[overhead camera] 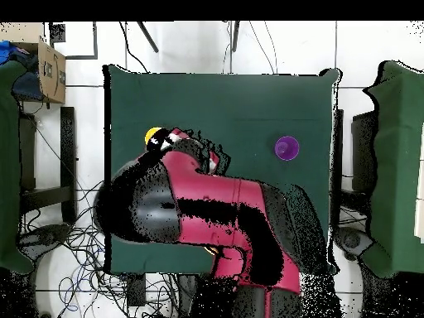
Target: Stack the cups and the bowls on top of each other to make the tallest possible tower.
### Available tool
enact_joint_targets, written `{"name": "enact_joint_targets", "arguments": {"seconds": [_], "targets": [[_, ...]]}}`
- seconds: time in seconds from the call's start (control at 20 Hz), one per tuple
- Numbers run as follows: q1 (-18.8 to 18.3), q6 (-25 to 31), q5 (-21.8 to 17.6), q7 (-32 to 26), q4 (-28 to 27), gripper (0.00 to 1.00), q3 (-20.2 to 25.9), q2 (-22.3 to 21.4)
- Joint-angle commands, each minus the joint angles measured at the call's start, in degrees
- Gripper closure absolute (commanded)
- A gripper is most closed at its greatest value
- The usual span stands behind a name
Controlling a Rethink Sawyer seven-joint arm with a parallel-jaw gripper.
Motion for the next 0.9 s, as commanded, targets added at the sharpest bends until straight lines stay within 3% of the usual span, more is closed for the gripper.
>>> {"name": "enact_joint_targets", "arguments": {"seconds": [0.05,0.35,0.9], "targets": [[-0.5,18.3,0.7,-17.8,-2.8,0.00,9.4,-6.7],[-0.5,27.2,-0.4,-16.8,-8.9,0.00,11.4,-8.0],[-1.0,32.0,-2.3,-15.0,-10.5,0.00,12.8,-9.6]]}}
